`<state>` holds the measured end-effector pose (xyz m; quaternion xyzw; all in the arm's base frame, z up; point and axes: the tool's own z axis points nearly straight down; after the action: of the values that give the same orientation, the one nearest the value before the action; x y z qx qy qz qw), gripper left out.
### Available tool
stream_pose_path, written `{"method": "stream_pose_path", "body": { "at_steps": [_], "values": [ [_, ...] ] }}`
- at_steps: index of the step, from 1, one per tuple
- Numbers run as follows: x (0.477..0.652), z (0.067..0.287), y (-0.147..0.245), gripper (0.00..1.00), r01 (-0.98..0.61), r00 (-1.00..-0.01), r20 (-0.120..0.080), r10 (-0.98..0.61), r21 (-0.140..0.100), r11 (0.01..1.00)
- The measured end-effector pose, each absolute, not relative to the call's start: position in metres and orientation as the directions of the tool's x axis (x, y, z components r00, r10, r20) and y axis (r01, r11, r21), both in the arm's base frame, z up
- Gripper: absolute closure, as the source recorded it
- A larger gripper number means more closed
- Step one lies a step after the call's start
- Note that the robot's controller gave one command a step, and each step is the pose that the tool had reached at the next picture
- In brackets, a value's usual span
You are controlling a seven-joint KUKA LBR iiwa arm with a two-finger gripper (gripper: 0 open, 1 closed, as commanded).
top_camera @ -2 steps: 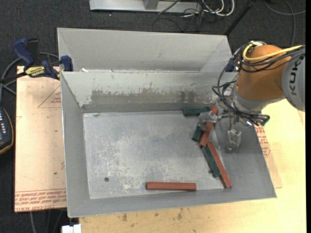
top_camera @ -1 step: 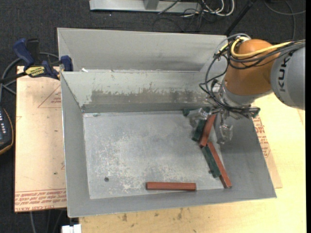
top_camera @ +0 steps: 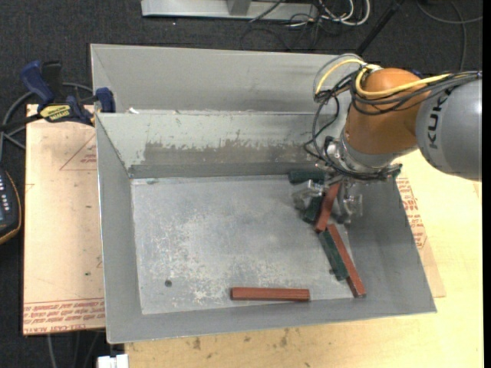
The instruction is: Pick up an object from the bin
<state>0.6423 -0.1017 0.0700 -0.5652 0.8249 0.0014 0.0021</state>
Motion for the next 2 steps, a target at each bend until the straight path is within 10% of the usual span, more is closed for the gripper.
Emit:
{"method": "stream_pose_path", "body": {
  "at_steps": [1,2],
  "values": [
    [0.643,0.0702,-0.1003,0.0,-0.932,-0.363,-0.004,-0.932,-0.001,0.363],
    [0.6431,0.0703,-0.1008,1.0,-0.931,-0.366,-0.004,-0.931,-0.002,0.366]
  ]
}}
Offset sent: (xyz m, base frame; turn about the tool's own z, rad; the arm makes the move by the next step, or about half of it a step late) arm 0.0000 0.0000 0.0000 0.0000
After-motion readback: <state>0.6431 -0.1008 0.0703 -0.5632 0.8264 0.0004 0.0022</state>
